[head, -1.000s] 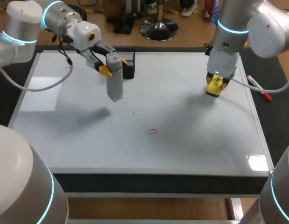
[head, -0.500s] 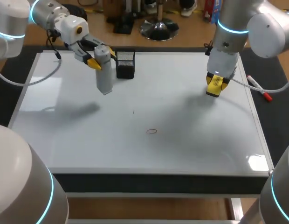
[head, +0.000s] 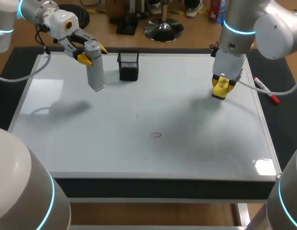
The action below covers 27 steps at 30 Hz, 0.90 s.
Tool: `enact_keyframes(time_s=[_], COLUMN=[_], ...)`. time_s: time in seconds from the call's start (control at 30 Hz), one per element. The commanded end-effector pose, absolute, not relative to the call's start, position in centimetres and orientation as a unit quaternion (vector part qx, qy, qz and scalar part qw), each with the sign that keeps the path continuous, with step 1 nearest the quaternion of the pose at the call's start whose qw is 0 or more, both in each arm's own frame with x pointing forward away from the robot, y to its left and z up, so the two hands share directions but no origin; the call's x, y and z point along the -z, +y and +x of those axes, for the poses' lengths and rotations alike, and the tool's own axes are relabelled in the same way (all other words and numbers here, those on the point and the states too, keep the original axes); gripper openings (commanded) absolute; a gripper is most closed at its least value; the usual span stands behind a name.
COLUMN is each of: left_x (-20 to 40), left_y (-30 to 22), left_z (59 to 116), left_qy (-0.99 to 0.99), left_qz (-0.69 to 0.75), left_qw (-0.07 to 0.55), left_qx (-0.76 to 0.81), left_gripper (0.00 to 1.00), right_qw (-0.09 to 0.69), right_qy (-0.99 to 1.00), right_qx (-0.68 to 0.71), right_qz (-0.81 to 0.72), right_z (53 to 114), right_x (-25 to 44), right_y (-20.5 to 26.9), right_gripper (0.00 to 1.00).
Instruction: Pick up the inspection probe, press it on each red-marked spot on the whiteboard one by one, put down the probe, pick up the eraser, and wipe off all the red marks.
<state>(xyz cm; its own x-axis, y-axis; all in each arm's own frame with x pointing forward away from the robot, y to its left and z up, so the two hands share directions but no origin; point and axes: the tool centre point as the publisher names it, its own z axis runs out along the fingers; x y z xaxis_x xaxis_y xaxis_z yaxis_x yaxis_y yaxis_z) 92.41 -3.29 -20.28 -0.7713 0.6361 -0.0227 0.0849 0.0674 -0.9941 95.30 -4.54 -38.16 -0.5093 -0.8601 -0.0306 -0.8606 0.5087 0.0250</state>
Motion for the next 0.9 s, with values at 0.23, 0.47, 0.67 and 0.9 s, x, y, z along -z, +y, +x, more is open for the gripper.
enact_keyframes(time_s=[0.23, 0.47, 0.67, 0.9], left_x=[20.57, 20.40, 20.40, 20.40], left_y=[-2.17, -2.07, -2.07, -2.07], left_z=[93.02, 93.11, 93.11, 93.11], left_qy=[-0.694, -0.693, -0.693, -0.693], left_qz=[-0.258, -0.258, -0.258, -0.258], left_qw=[0.222, 0.219, 0.219, 0.219], left_qx=[-0.634, -0.637, -0.637, -0.637], left_gripper=[0.00, 0.00, 0.00, 0.00], right_qw=[0.006, 0.006, 0.006, 0.006], right_qy=[0.868, 0.868, 0.868, 0.868], right_qx=[-0.017, -0.017, -0.017, -0.017], right_qz=[-0.496, -0.496, -0.496, -0.496], right_z=[95.31, 95.31, 95.31, 95.31], right_x=[38.06, 38.06, 38.06, 38.06], right_y=[-4.62, -4.62, -4.62, -4.62], right_gripper=[0.00, 0.00, 0.00, 0.00])
